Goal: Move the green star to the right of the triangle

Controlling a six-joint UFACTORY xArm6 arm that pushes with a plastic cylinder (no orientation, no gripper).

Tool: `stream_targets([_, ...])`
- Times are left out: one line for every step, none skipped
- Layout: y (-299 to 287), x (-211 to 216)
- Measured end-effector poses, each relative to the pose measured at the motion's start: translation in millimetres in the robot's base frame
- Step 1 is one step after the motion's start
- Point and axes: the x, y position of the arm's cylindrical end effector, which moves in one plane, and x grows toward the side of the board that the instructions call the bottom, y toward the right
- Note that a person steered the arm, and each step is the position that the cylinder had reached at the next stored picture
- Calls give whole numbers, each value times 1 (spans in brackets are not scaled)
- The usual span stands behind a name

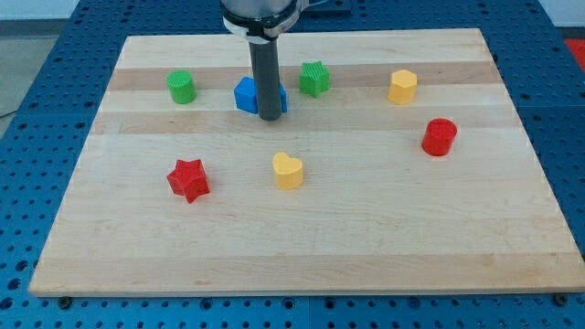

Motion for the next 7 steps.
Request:
stream_targets([0, 0])
stream_targets([4, 37])
stream_targets([34, 50])
stream_targets([70, 36])
stream_targets([113, 17])
stream_targets([143, -6])
stream_targets([148, -43])
